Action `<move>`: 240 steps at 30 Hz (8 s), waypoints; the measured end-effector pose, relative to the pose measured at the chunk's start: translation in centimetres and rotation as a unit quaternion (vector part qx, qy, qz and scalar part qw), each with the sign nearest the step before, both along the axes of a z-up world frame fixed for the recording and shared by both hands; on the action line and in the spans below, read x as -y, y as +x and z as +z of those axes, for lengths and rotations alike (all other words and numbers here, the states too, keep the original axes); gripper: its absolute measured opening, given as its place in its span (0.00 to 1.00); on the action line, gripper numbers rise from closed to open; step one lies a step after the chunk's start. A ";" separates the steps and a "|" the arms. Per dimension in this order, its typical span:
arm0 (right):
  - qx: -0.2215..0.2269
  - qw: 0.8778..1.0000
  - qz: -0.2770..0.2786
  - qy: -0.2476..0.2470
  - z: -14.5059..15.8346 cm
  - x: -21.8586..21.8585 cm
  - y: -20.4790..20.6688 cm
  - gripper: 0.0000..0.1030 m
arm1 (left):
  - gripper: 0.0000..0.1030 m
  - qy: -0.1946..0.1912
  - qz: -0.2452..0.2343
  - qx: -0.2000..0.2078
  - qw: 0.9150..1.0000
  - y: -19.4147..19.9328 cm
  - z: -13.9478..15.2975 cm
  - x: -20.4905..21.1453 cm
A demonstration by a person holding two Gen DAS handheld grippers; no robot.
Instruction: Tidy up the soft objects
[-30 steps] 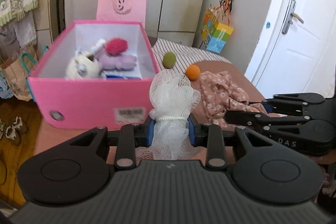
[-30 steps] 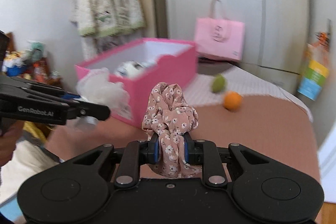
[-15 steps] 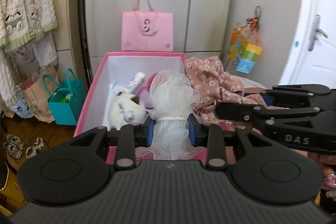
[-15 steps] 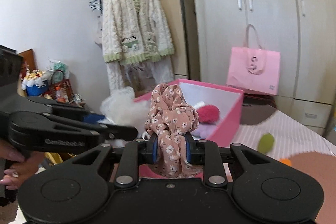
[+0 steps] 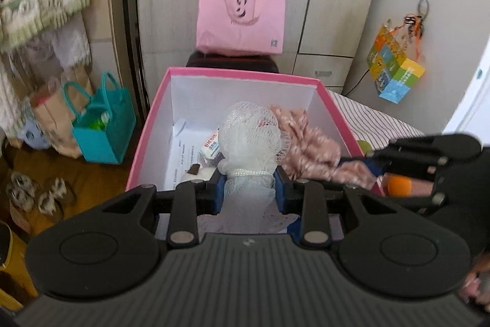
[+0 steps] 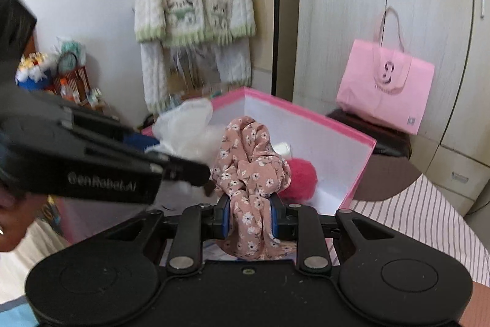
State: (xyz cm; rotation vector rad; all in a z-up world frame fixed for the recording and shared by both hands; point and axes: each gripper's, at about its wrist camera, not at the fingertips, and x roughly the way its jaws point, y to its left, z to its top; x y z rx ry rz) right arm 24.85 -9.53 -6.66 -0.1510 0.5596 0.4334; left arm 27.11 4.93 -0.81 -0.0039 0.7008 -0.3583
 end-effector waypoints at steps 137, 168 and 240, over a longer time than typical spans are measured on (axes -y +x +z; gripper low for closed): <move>0.009 0.977 -0.208 0.041 -8.9 19.3 -13.5 0.49 | 0.31 0.013 -0.043 0.070 0.997 -12.7 -5.5 20.0; 0.057 0.985 -0.120 0.107 -1.7 11.5 -20.4 0.50 | 0.31 -0.053 -0.136 0.078 0.986 -20.2 -0.7 4.3; 0.091 0.977 -0.175 0.085 2.5 8.0 -16.5 0.99 | 1.00 0.021 0.029 0.108 0.994 -15.0 2.3 1.8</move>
